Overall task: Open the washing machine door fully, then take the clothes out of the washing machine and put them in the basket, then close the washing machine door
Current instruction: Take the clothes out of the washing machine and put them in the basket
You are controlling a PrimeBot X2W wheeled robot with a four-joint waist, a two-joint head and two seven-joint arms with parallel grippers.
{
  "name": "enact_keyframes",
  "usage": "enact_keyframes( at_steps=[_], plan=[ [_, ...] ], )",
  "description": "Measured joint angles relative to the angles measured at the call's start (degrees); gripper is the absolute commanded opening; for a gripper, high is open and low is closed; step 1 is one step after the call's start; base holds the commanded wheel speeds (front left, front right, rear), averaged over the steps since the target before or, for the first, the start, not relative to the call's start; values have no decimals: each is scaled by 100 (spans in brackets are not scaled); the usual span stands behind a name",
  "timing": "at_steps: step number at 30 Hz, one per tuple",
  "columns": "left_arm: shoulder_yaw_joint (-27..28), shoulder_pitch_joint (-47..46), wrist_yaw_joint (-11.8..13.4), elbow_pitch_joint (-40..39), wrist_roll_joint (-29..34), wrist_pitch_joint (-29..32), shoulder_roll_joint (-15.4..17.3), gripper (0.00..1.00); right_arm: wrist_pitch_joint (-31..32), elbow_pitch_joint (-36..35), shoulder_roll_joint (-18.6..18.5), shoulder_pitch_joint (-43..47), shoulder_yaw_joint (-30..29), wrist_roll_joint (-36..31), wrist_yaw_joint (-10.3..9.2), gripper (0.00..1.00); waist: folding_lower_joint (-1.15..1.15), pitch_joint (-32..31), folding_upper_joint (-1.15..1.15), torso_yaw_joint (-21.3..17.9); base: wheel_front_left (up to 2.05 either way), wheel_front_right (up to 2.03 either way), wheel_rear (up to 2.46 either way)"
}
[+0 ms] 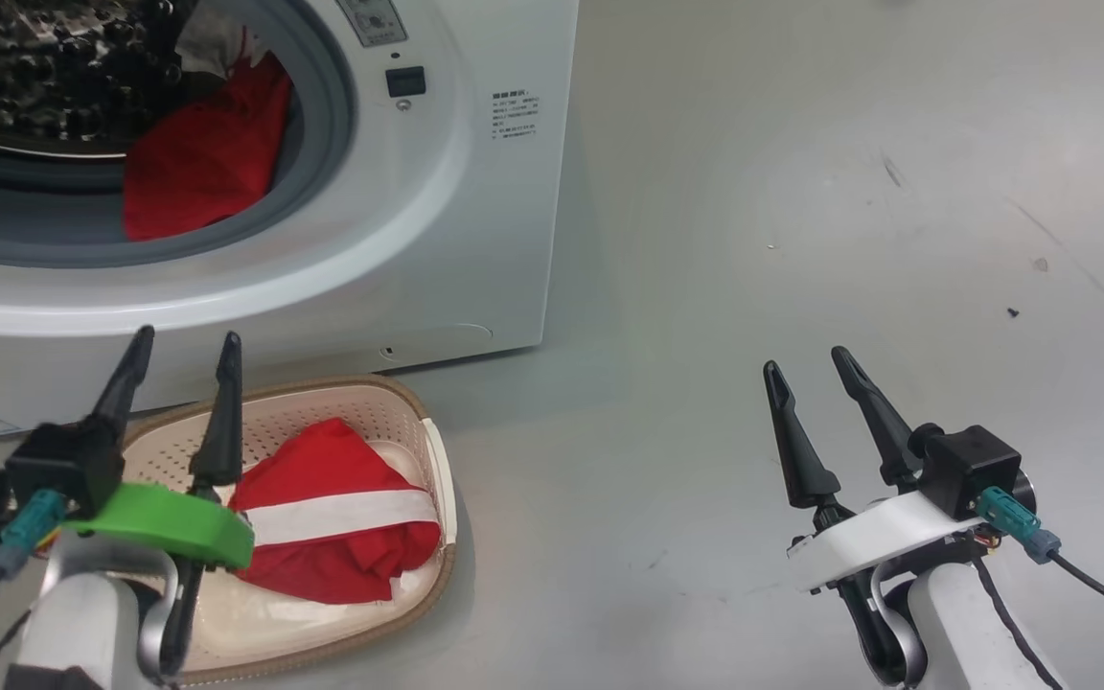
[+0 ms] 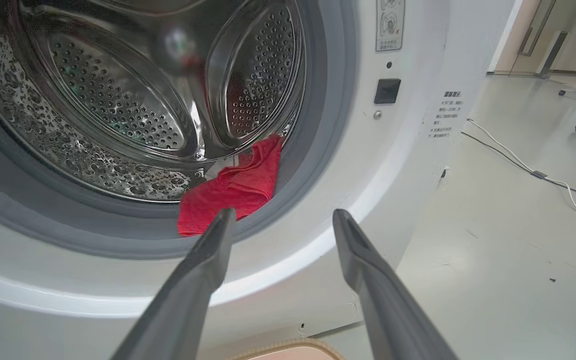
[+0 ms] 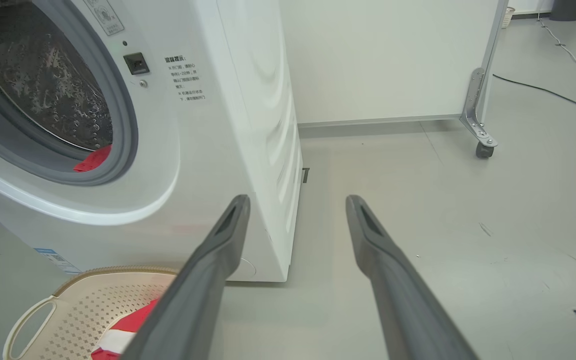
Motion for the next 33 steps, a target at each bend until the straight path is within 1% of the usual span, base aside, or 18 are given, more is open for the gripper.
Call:
enact_keyframes(
  at_steps=[9,13,14,16,19,24,29,33],
  plan=[
    [513,-1107,15,149,-579,803,114,100,0,-158,0,-307,83,71,0,100,0,586,0,-306,0,0,0],
    [751,-1618,97,371,-900,1214,149,100,0,-194,1,-417,98,124,-7,100,0,826,0,-437,0,0,0],
    [751,-1618,97,371,-900,1214,149,100,0,-194,1,-417,98,124,-7,100,0,826,0,-437,0,0,0],
    [875,-1874,165,511,-1078,1419,145,100,0,-220,1,-455,96,177,-41,100,0,936,0,-499,0,0,0],
    [938,-2271,243,734,-1312,1734,134,100,0,-226,1,-468,93,189,-42,100,0,1087,0,-578,0,0,0],
    [975,-2854,400,1078,-1345,2172,169,100,0,-238,1,-575,105,189,-42,100,0,1296,0,-676,0,0,0],
    [1066,-3247,568,1468,-1316,2557,433,100,0,-240,3,-664,178,189,-41,100,0,1439,0,-760,0,0,0],
    [1132,-3532,667,1677,-1340,2763,475,100,0,-242,3,-675,203,189,-41,100,0,1534,0,-824,0,0,0]
  ],
)
